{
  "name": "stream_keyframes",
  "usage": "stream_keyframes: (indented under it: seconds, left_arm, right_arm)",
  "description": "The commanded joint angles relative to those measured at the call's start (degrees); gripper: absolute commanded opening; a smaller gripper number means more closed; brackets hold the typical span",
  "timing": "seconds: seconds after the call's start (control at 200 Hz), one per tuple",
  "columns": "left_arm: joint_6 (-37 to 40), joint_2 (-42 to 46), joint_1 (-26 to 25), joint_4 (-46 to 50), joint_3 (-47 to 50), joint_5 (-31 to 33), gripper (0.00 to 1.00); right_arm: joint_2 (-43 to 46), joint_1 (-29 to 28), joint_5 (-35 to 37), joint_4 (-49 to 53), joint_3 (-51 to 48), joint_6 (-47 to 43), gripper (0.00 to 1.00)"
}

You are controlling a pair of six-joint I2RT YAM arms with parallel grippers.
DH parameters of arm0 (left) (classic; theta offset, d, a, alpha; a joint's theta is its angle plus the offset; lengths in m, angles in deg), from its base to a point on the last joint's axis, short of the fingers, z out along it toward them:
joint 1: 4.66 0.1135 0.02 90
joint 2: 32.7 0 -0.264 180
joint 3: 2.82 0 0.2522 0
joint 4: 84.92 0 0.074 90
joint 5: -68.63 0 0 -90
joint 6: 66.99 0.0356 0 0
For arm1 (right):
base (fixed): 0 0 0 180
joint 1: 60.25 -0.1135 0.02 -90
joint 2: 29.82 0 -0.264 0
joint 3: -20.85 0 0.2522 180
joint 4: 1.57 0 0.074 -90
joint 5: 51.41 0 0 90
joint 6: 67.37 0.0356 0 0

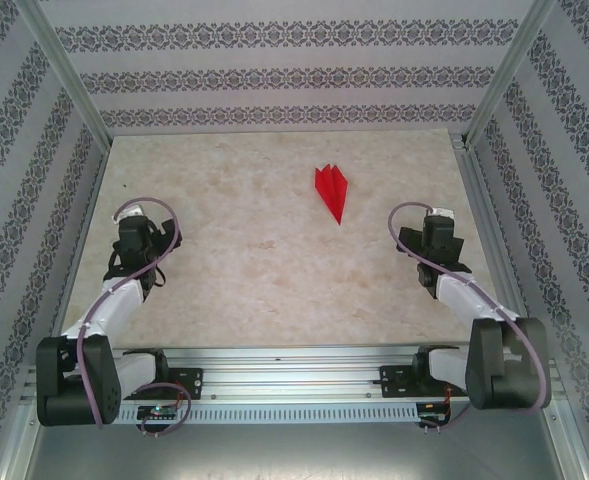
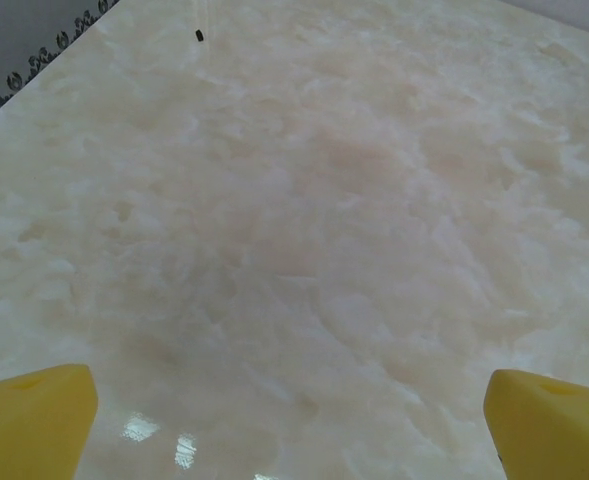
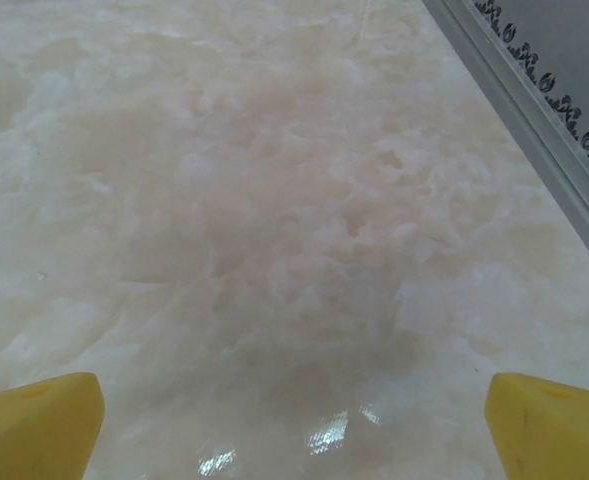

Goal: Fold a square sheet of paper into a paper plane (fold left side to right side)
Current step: Reset both arms

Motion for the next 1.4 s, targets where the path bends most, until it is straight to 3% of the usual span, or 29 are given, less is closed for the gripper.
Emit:
stream_keyframes:
  seconds: [0.0, 0.08, 0.275, 0.335, 0.405, 0.48, 0.59, 0.654, 0.754, 0.819, 0.864, 0.909, 1.394]
  left_arm:
    - [6.9, -2.1, -0.5, -13.3, 3.2, 2.4, 1.0]
    - [9.1, -4.1, -0.5, -20.3, 5.7, 1.8, 1.0]
    - [12.5, -7.4, -0.7, -33.7, 8.9, -2.4, 1.0]
    - [13.5, -8.9, -0.8, -37.0, 9.3, -4.1, 1.0]
    - [13.8, -10.8, -0.8, -39.0, 8.6, -5.9, 1.0]
    - [13.8, -12.1, -0.8, -38.6, 7.5, -7.8, 1.0]
    - [15.0, -17.4, -1.7, -50.4, 10.4, -11.1, 1.0]
    - [16.7, -17.7, -3.7, -48.5, 9.7, -9.1, 1.0]
    - [18.3, -24.0, -5.0, -55.2, 9.5, -9.0, 1.0]
    - [18.3, -22.4, -5.3, -45.3, 6.0, -8.1, 1.0]
    - [18.8, -23.6, -5.8, -48.5, 6.4, -7.7, 1.0]
    - [18.8, -22.9, -5.9, -45.2, 5.5, -7.7, 1.0]
    - [19.2, -23.1, -6.2, -45.8, 5.5, -7.3, 1.0]
  right_arm:
    - [-3.4, 0.8, -2.5, -15.4, 0.4, -2.3, 0.98]
    - [-6.2, 0.8, -4.2, -28.3, -2.1, -2.8, 0.98]
    - [-14.3, 0.7, -8.4, -45.3, -4.4, -4.0, 0.98]
    - [-14.0, 0.8, -8.4, -46.3, -6.1, -4.2, 0.98]
    - [-17.3, 0.7, -9.7, -56.2, -8.1, -4.5, 0.98]
    - [-15.9, 0.8, -8.7, -51.5, -7.6, -4.2, 0.98]
    - [-16.5, 0.8, -8.4, -52.8, -7.7, -4.1, 0.98]
    - [-16.5, 0.8, -8.3, -53.1, -7.6, -4.2, 0.98]
    - [-16.5, 0.7, -8.1, -53.2, -7.8, -4.0, 0.98]
    - [-16.5, 0.7, -7.9, -53.4, -7.9, -4.0, 0.98]
    - [-16.4, 0.7, -7.9, -53.5, -8.0, -4.0, 0.98]
    - [-16.5, 0.7, -8.0, -53.4, -7.9, -4.1, 0.98]
    - [-16.5, 0.5, -11.0, -52.1, -7.3, -5.3, 0.98]
